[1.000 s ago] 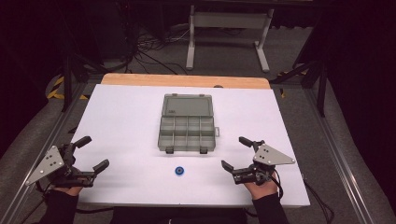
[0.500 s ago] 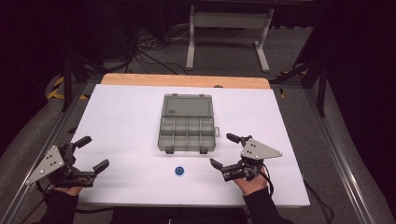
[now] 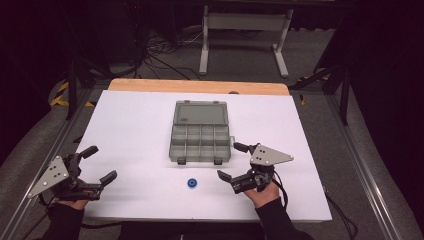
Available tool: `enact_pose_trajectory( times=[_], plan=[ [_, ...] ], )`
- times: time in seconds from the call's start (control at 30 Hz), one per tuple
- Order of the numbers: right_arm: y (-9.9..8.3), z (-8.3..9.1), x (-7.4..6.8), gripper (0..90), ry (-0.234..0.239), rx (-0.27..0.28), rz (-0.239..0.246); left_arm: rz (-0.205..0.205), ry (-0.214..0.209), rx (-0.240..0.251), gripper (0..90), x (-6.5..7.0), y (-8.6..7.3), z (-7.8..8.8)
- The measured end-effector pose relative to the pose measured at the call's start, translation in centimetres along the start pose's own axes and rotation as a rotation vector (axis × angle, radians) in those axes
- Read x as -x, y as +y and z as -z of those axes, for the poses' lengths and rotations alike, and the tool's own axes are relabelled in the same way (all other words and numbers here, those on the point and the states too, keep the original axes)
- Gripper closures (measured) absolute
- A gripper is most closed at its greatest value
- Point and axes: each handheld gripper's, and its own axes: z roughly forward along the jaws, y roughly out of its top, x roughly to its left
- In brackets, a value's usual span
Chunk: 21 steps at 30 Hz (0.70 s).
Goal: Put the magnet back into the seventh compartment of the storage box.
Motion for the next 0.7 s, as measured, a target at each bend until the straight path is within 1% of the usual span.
enact_pose_trajectory(
  times=[0.1, 0.23, 0.3, 0.37, 0.43, 0.47, 0.5, 0.57, 0.7],
  plan=[
    [0.1, -0.3, 0.0, 0.3, 0.006, -0.013, 0.003, 0.001, 0.000, 0.000, 1.2, 0.0, 0.0, 0.0],
    [0.4, -0.6, -0.1, 0.3, 0.029, -0.024, 0.024, 0.001, -0.002, -0.001, 1.2, 0.0, 0.0, 0.0],
    [0.9, -0.7, -0.1, 0.5, 0.033, -0.076, 0.020, 0.001, -0.003, -0.004, 1.2, 0.0, 0.0, -0.1],
    [1.7, -0.9, 0.0, 2.7, 0.039, -0.152, 0.015, -0.001, -0.003, -0.004, 1.2, 0.0, 0.0, -0.1],
    [2.1, -1.0, -0.1, 3.9, 0.043, -0.182, 0.025, -0.001, -0.002, -0.005, 1.2, 0.0, 0.0, -0.1],
    [2.1, -1.0, -0.1, 3.9, 0.043, -0.182, 0.025, -0.001, -0.002, -0.005, 1.2, 0.0, 0.0, -0.1],
    [2.3, -1.0, -0.1, 4.3, 0.045, -0.198, 0.030, 0.000, -0.002, -0.004, 1.2, 0.0, 0.0, 0.0],
    [3.0, -1.2, -0.3, 6.1, 0.048, -0.248, 0.056, 0.000, -0.002, -0.001, 1.2, 0.0, 0.0, 0.0],
    [4.0, -1.4, -0.6, 7.6, 0.053, -0.320, 0.096, -0.001, -0.003, -0.004, 1.2, 0.0, 0.0, 0.0]
  ],
)
